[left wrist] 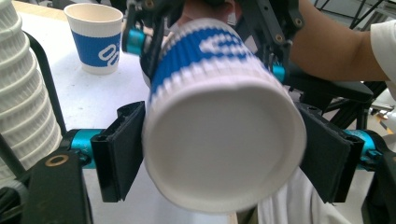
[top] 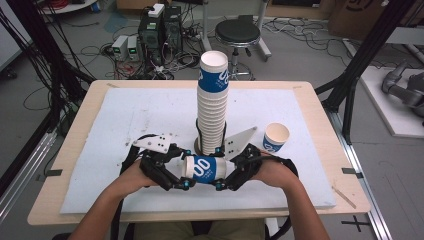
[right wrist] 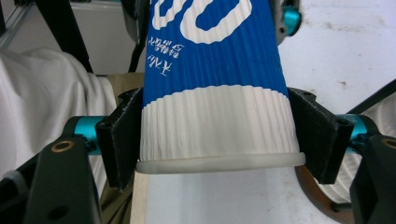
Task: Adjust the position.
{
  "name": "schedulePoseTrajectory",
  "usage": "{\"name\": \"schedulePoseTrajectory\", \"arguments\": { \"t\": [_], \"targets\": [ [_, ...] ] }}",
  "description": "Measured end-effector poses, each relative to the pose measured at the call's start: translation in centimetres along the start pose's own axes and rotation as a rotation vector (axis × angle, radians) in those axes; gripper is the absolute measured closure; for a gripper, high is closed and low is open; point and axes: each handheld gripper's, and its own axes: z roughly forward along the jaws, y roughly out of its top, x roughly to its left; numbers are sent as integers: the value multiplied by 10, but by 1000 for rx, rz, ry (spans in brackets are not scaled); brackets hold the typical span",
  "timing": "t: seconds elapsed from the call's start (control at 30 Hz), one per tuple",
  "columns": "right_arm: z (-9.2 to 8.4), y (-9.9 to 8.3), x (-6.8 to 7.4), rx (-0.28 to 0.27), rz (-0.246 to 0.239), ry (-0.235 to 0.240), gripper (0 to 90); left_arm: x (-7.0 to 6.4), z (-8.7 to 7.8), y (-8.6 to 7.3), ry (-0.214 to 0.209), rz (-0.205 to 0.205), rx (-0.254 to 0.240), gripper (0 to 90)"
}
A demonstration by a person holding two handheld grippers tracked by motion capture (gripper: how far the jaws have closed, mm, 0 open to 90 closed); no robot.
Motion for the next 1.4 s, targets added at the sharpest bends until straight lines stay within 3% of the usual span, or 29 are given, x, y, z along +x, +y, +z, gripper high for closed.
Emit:
{"name": "schedulePoseTrajectory", "arguments": {
  "t": [0.13, 0.2, 0.27, 0.37, 0.6, 0.7, 0.9, 1.17, 1.4],
  "targets": [
    [4, 2, 2, 22, -14, 1, 248, 1, 1, -1, -2, 24, 8, 268],
    [3, 1, 2, 8, -11, -1, 215, 2, -1, -2, 4, 26, 2, 274],
    [1, -1, -1, -62, 9, -7, 188, 3, -4, -1, 0, 10, -28, 275],
    [-3, -3, -4, -159, 54, 5, 182, 4, -7, -1, 3, 21, -57, 275],
    [-16, -10, -9, -329, 112, -2, 134, 9, -12, -6, 0, -10, -145, 275],
    [-21, -16, -11, -395, 136, -7, 132, 9, -15, -7, 27, -2, -190, 276],
    [-22, -23, -10, -406, 151, -42, 132, 6, -16, -5, 33, 47, -280, 277],
    [-10, -23, -11, -429, 164, 26, 131, 1, -9, -2, 23, 77, -280, 277],
    [-9, -23, -11, -449, 184, 37, 149, 3, -8, -5, 9, 67, -271, 277]
  ]
}}
